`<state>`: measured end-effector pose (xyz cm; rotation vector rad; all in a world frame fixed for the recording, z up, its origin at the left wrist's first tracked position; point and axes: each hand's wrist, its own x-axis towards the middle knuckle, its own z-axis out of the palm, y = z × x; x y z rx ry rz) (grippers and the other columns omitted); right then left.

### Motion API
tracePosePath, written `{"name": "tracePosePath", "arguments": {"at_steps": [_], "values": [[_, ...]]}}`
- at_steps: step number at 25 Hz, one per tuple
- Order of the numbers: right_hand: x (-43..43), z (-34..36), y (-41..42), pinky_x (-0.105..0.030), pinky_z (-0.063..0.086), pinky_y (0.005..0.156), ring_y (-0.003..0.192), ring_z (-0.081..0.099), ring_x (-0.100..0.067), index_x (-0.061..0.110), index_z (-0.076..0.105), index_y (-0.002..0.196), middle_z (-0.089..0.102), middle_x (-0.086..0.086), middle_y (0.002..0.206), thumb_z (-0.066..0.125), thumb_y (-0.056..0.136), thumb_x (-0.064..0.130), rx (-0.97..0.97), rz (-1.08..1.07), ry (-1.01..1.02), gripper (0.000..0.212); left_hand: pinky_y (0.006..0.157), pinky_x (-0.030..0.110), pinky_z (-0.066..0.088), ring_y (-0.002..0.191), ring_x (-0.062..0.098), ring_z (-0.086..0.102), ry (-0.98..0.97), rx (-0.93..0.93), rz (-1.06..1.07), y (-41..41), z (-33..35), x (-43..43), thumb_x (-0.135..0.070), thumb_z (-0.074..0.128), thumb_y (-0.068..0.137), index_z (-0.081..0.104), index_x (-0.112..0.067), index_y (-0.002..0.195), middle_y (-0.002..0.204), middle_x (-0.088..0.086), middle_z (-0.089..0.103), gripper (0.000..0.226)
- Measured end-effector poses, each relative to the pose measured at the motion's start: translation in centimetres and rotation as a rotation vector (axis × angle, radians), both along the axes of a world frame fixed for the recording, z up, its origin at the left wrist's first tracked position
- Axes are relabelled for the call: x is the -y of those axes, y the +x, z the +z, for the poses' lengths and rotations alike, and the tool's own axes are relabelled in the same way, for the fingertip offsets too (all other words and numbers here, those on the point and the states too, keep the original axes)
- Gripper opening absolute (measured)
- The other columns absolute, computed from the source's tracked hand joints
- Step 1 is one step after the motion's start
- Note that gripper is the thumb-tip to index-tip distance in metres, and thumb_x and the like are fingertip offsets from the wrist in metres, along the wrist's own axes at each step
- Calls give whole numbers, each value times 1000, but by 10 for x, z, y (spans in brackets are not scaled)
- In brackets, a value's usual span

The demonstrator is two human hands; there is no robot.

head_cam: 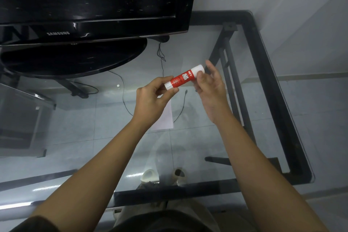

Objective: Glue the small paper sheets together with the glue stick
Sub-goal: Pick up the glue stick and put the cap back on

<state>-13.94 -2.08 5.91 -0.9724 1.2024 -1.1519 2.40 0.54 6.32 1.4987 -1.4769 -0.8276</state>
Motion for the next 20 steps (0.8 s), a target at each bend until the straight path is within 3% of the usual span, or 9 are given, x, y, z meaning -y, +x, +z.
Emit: {"name": "tracePosePath", "arguments": {"at_steps": [4,6,9,11,14,20], "values": [[-2,-9,9,-14,50,73,93,66,-9,21,60,105,69,5,101,58,85,38,-25,97,80,26,81,15,51,82,-4,60,0,16,-50,-4,-10,1,-26,68,82,62,-16,113,99,-7,67,33],[-2,-15,9,-18,51,78,92,67,-11,21,60,101,68,3,101,60,85,37,-101,71,97,23,93,20,46,100,4,59,37,106,-97,-1,-20,-2,-28,61,87,55,-18,124,120,-1,63,38],[-7,-30,8,-10,44,74,84,60,-2,24,58,96,62,14,89,61,85,35,-488,27,25,16,103,25,28,130,19,39,165,258,-81,11,-45,-17,-30,43,96,35,-17,139,145,5,41,45],[-16,-39,7,-5,38,65,79,57,2,21,58,94,62,16,87,61,86,33,-681,48,-83,15,107,30,24,136,23,31,221,330,6,24,-62,-36,-29,35,98,29,-13,141,148,9,35,46],[-25,-53,5,-15,37,68,84,56,-5,13,59,104,65,-2,100,60,87,32,-858,102,-161,25,112,37,17,140,26,20,249,507,88,40,-81,-66,-27,30,99,25,-7,142,151,14,28,48],[-25,-58,7,-24,41,77,94,60,-16,9,56,109,64,-9,106,61,87,30,-911,116,-154,31,111,36,-1,139,20,-9,372,799,41,55,-105,-85,-39,12,96,3,-8,144,156,11,4,58]]}}
